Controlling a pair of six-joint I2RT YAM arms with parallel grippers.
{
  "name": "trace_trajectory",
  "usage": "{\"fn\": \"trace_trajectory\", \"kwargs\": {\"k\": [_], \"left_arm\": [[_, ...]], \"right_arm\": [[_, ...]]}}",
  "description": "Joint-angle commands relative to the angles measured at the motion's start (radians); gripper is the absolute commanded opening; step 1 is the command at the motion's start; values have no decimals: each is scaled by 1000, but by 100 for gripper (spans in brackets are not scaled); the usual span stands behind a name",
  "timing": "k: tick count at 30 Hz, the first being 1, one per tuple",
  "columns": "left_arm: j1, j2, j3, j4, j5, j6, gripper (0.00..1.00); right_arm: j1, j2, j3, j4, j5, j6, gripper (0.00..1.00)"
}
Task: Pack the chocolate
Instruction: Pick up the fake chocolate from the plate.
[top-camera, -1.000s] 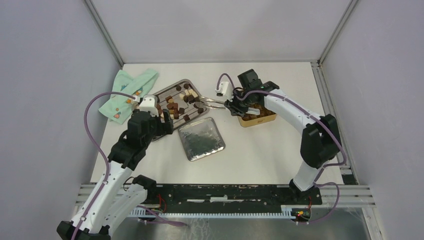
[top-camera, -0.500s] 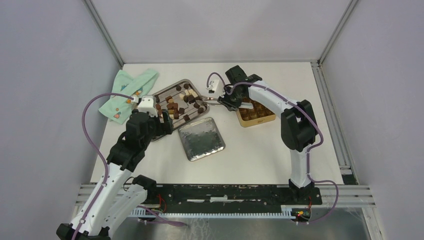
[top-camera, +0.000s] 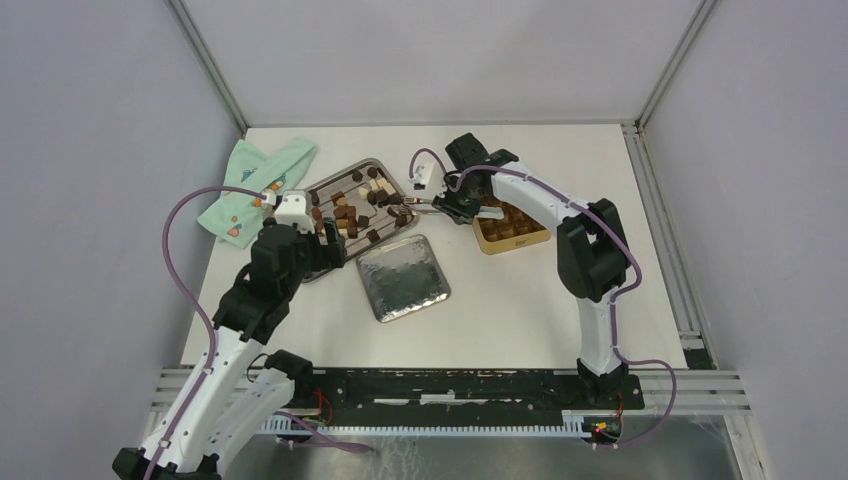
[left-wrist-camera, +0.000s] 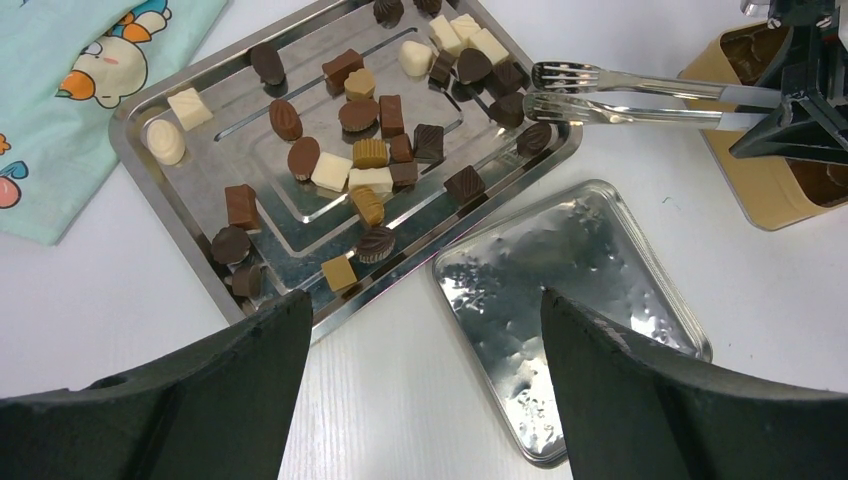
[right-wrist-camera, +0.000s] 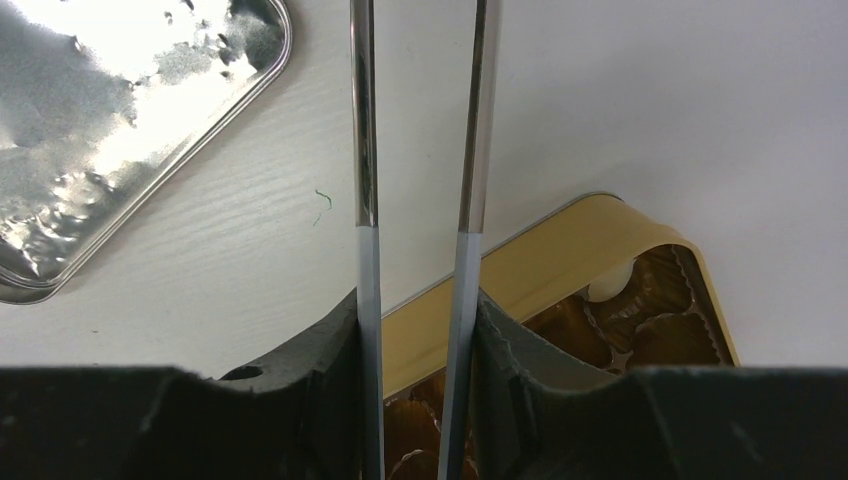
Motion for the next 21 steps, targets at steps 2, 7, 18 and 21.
{"fn": "trace_trajectory", "kwargs": {"k": [2, 7, 18, 21], "left_arm": [[6, -9, 5, 37, -3, 48, 89], [7, -12, 5, 37, -2, 48, 89], [8, -17, 4, 37, -3, 48, 89], [8, -17, 4, 38, -3, 48, 89]], "right_arm": [[3, -57, 8, 11, -41, 6, 41], [3, -63, -8, 2, -74, 15, 42], [3, 22, 86, -8, -14, 50, 43], [3, 39, 104, -12, -11, 51, 43]]}}
